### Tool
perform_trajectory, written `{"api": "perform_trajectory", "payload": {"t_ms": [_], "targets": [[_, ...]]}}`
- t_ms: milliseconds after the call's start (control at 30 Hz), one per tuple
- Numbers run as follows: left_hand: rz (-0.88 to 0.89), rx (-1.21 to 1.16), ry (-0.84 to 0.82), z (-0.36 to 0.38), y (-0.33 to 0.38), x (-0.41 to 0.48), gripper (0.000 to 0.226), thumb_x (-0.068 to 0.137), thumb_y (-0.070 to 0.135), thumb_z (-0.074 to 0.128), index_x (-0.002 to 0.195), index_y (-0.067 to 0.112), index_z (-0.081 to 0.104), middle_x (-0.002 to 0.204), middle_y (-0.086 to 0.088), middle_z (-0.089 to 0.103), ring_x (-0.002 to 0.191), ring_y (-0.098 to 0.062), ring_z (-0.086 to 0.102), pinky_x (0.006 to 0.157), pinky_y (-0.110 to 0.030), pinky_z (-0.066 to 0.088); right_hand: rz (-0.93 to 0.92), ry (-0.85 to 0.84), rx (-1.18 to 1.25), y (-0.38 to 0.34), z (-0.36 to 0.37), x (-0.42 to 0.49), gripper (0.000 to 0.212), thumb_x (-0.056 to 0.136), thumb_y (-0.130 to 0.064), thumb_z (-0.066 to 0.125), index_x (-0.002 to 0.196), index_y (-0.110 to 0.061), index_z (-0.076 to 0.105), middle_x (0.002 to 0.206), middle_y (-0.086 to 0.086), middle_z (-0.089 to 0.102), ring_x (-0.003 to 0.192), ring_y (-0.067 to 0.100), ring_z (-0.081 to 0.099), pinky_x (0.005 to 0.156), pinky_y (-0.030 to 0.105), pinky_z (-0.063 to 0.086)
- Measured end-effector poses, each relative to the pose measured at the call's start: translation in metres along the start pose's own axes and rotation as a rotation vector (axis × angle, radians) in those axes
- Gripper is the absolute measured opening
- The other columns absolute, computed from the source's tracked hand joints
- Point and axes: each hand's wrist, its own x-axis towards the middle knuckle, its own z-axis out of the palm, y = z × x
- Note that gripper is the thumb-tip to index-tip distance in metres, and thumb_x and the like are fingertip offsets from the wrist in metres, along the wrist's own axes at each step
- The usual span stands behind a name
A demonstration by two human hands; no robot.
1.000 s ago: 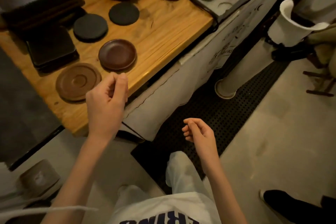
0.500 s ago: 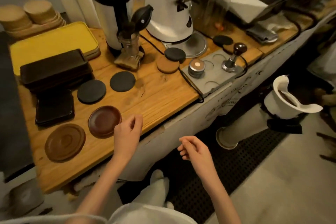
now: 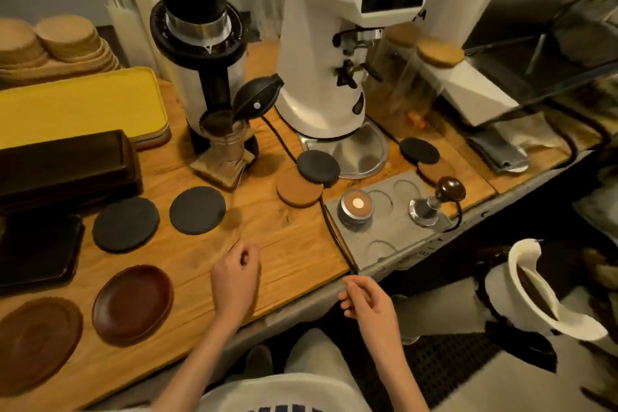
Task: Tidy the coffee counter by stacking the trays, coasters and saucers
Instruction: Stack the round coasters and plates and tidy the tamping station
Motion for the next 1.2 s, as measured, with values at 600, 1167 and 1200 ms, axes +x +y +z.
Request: {"api": "perform_trajectory", "payload": {"t_ms": [600,1167,1200], "targets": [[-0.320,0.282,0.477,0.050,0.030,-0.006,0.031,0.093,0.016,0.056,0.062,0.012,0.057,0.044,-0.011,0.047,0.040,-0.027,0.043,0.044,-0.034,0.035,-0.556,-0.347,-0.488,-0.104,-0.043,0.149,0.010,0.096,-0.023,0.058,0.102,-0.028,0.064,0.094,-0.013,0.067,0.090,0.004,0.064,0.075,0.020,0.053],[-0.310,0.347,0.590,0.050,0.032,-0.001,0.039,0.085,0.030,0.042,0.056,0.006,0.053,0.043,-0.016,0.046,0.038,-0.034,0.044,0.039,-0.040,0.035,-0.570,-0.411,-0.988,-0.124,0.041,0.239,0.096,0.077,-0.050,0.076,0.152,-0.020,0.024,0.153,0.007,0.035,0.142,0.029,0.026,0.113,0.049,0.028],[-0.308,0.356,0.591,0.049,0.032,-0.001,0.039,0.085,0.030,0.041,0.056,0.005,0.052,0.043,-0.016,0.046,0.038,-0.034,0.044,0.039,-0.040,0.035,-0.576,-0.404,-0.992,-0.123,0.042,0.240,0.095,0.076,-0.050,0.077,0.151,-0.020,0.026,0.153,0.007,0.036,0.142,0.028,0.026,0.113,0.048,0.028]]}}
